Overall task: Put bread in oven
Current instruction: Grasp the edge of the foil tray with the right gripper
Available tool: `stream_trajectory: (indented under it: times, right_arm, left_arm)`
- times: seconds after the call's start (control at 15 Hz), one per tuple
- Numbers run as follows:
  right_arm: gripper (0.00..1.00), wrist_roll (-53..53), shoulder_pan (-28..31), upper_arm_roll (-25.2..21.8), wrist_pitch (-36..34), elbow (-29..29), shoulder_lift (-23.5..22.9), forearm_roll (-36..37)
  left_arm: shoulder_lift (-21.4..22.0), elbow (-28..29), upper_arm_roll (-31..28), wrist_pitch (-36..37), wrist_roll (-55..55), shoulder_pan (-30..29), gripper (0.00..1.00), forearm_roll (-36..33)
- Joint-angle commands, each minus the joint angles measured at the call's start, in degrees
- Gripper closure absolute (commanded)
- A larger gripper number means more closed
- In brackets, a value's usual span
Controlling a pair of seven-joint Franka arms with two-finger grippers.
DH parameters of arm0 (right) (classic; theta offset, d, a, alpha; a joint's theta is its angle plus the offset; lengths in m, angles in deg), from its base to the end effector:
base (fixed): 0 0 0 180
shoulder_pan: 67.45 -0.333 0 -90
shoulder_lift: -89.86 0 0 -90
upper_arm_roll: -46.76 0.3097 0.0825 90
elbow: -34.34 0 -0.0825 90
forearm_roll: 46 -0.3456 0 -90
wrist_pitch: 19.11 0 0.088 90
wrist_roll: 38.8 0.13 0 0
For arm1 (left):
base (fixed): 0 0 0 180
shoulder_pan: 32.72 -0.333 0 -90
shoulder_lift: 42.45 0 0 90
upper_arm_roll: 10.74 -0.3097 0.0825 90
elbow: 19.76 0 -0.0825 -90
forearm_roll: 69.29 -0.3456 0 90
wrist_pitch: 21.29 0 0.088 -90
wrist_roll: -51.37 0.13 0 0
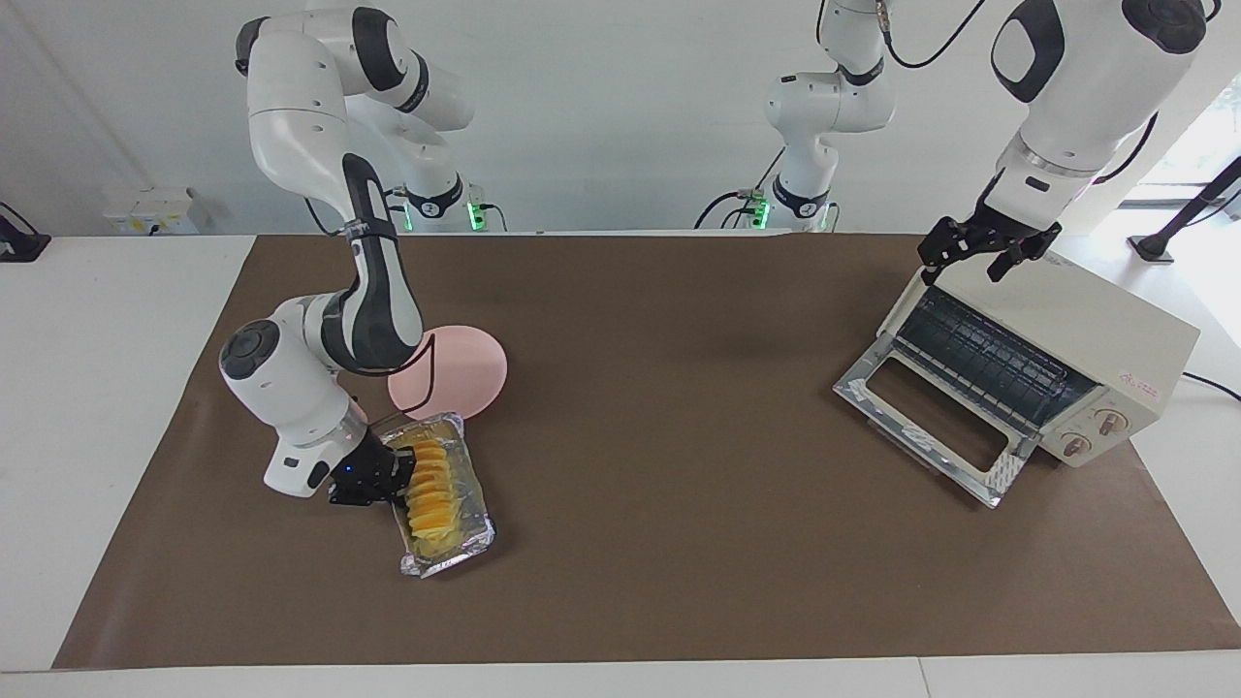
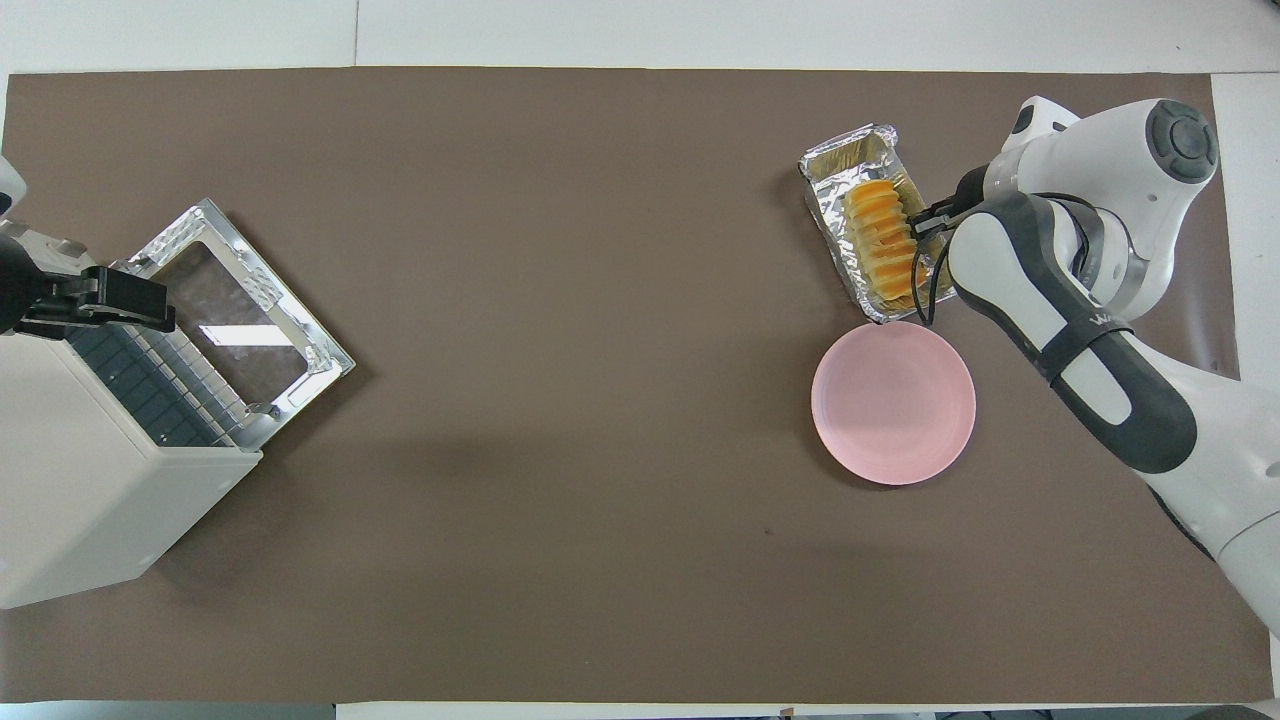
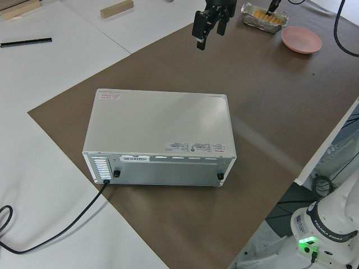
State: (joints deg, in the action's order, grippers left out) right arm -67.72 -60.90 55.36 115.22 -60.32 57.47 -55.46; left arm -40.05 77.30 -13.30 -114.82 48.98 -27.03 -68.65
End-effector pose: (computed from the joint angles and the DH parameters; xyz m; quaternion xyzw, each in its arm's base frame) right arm 0.6652 0.0167 0.2944 -0.9725 -0.1992 -0.0866 0.0839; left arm 0.5052 -0.0286 0.5683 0.9999 -0.0061 -0.0102 0.0060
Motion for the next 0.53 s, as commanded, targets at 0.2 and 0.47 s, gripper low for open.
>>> stream_trajectory:
  times: [0.2, 0.47]
  right_arm:
    - [1.00, -0.7, 0.8, 0.6, -9.5, 3.5, 0.4, -1.3]
    - [1.00, 9.5, -0.6, 0.9, -18.8, 7.7, 1.7, -1.0]
  left_arm:
    - [1.5, 1.2, -0.3, 0.3, -0.7, 0.3, 0.00, -1.2]
    - [1.5, 1.2, -0.2, 0.3, -0.7, 0.3, 0.00, -1.2]
